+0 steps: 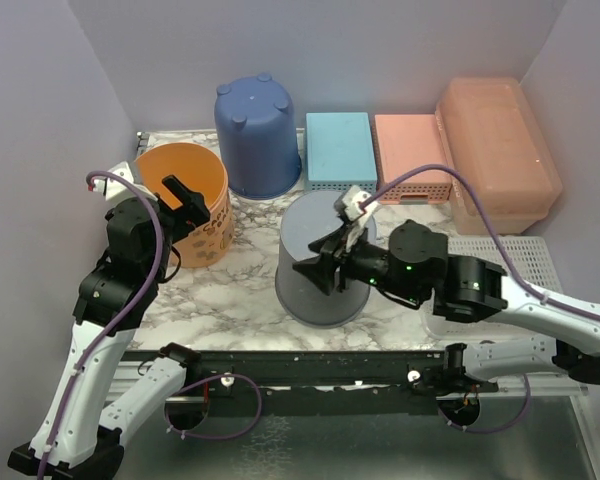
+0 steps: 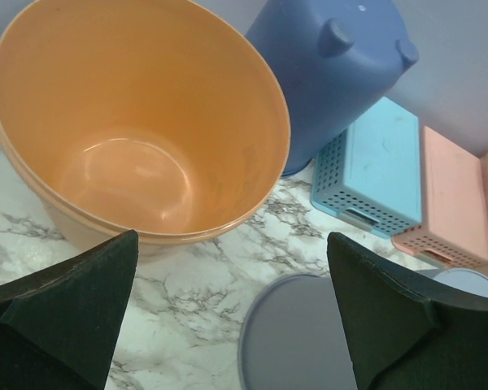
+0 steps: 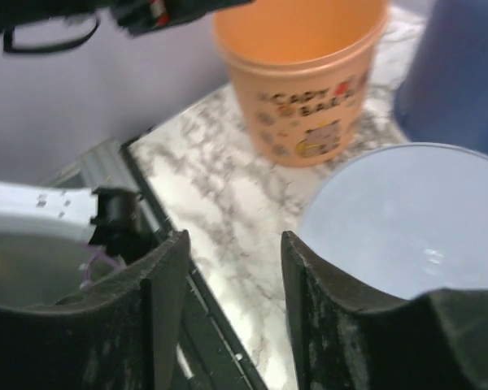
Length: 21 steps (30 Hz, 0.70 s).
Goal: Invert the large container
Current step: Turn the container upside down at the center of the board, then move the container to the corner of the board, then move the container to the center of the board.
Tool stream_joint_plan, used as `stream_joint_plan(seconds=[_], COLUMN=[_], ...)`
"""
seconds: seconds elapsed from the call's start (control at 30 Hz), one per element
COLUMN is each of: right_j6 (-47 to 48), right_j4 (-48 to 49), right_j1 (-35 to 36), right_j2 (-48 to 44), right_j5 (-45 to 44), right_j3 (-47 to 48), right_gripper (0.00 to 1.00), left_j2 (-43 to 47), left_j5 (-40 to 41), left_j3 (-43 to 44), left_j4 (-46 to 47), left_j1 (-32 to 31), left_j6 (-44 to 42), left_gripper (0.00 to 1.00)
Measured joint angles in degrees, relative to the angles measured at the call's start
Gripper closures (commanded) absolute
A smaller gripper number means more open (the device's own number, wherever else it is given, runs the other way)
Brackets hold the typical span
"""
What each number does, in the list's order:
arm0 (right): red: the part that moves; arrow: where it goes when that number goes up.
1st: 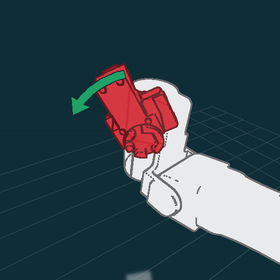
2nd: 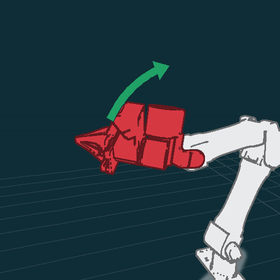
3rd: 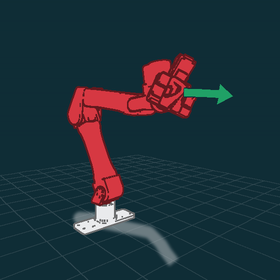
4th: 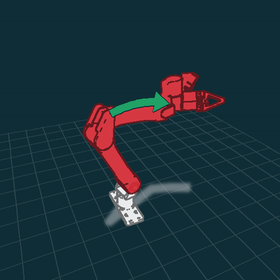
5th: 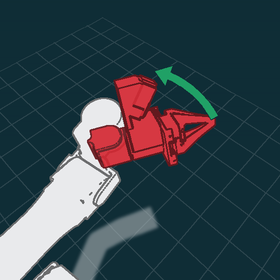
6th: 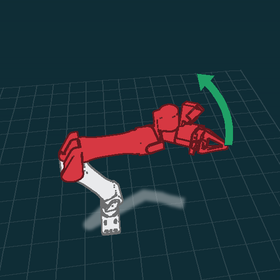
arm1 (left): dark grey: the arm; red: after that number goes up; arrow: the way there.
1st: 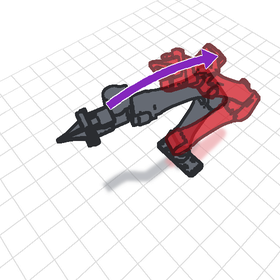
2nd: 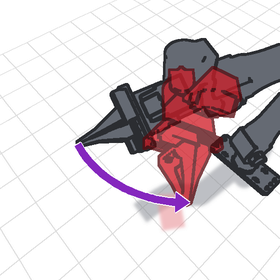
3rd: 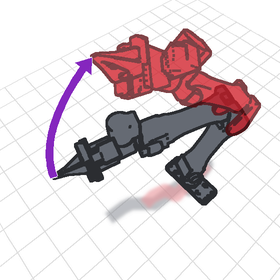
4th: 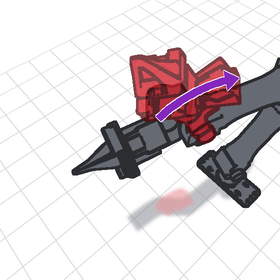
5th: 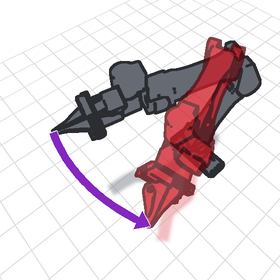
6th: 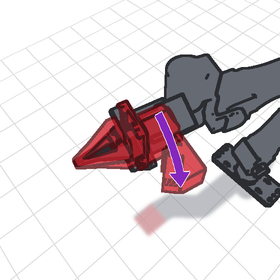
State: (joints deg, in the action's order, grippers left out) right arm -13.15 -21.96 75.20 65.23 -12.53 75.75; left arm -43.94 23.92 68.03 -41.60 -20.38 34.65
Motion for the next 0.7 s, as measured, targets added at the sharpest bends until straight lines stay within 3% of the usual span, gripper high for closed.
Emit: stream_joint_plan(seconds=[0.17, 0.4, 0.57, 0.7], right_j6=[2.6, 1.2, -2.5, -6.1], right_j4=[-0.8, -3.9, -8.1, -11.4], right_j1=[0.0, -0.2, -3.0, -12.9], right_j2=[-4.2, -4.9, -3.6, -3.0], right_j5=[-15.1, -32.2, -35.3, -30.9], right_j3=[0.0, -2.9, -3.2, -3.0], right_gripper=[0.28, 0.2, 0.18, 0.17], left_j2=[-1.9, -9.7, -10.5, -12.0], left_j5=[4.2, 11.3, 14.6, 18.5], left_j3=[0.4, 3.9, 6.6, 9.7], left_j4=[-2.8, -9.0, -11.1, -12.4], left_j1=[0.0, 0.0, 0.0, 0.0], left_j6=[-0.1, -0.3, -0.8, -1.1], left_gripper=[0.01, 0.01, 0.01, 0.01])
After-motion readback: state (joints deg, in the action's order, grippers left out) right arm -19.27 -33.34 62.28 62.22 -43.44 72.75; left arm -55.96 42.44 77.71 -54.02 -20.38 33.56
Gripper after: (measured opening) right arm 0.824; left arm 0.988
